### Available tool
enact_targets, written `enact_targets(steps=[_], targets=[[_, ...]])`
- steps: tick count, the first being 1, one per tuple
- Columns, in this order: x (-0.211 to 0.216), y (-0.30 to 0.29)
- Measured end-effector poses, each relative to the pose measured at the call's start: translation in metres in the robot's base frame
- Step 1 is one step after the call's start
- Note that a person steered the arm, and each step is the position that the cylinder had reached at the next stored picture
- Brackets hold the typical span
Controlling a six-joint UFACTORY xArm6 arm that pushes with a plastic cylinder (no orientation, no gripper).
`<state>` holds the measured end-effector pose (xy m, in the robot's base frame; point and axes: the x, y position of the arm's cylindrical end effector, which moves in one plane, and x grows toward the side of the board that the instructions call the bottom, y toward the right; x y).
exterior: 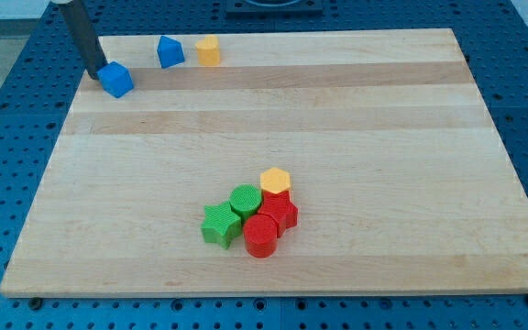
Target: Slide the blue cube towards the green star
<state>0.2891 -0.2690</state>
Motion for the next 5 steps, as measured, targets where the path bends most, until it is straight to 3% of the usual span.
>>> enact_targets(steps=[3,5], targets=[[0.011,0.072],[0.059,0.108]])
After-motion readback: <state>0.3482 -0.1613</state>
